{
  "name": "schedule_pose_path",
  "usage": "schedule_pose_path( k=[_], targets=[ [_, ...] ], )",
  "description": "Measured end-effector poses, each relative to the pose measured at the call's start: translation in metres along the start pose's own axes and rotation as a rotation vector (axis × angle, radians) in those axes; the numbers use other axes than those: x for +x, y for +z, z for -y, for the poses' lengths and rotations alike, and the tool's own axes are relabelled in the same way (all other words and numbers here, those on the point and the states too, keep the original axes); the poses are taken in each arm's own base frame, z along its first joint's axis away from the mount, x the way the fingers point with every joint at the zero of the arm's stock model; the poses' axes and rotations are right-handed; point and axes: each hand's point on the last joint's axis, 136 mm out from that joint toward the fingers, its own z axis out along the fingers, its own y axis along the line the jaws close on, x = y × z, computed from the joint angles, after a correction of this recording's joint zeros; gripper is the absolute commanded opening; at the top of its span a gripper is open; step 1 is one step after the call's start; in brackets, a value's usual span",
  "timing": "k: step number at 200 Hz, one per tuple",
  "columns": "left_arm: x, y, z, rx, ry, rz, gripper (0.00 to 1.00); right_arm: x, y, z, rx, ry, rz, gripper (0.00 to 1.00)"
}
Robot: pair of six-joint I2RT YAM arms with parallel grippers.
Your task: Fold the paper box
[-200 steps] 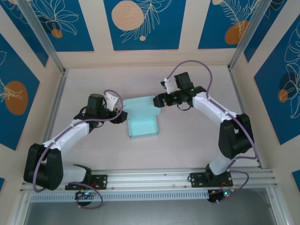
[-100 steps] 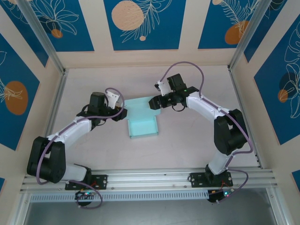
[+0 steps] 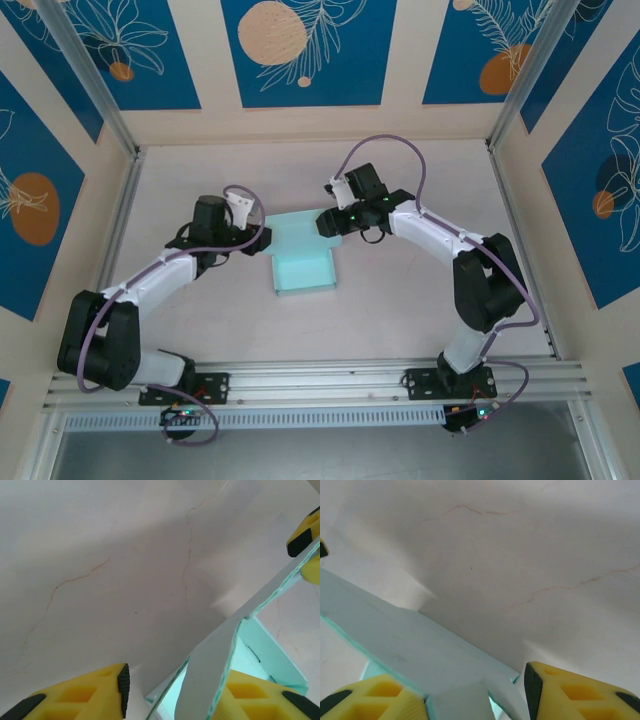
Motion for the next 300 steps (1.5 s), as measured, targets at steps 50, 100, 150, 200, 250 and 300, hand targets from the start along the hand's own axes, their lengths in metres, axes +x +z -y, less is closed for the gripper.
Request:
schedule_pose_path(
  k=[50,100,150,200,250,300],
  targets=[
    [0.008,0.002,0.0,-0.024,0.004,-0.03,0.28,0.012,0.005,0.007,0.049,0.019,-0.023,0.5],
    [0.012,0.007,0.005,-0.043,0.025,-0.043,0.17,0.014,0.006,0.013,0.109,0.034,-0.018,0.31],
    [0.016,0.018,0.017,-0.08,0.044,-0.049,0.05,0.015,0.008,0.014,0.202,0.031,-0.004,0.22],
    [0.008,0.022,0.02,-0.179,0.002,0.022,0.04,0.016,0.006,0.013,0.327,0.042,0.038,0.21],
    [0.01,0.023,0.019,-0.263,-0.045,0.108,0.0,0.025,0.001,0.004,0.433,0.04,0.115,0.21],
    [0.015,0.021,0.024,-0.293,-0.055,0.19,0.0,0.032,0.001,-0.004,0.493,0.063,0.183,0.28]
  ],
)
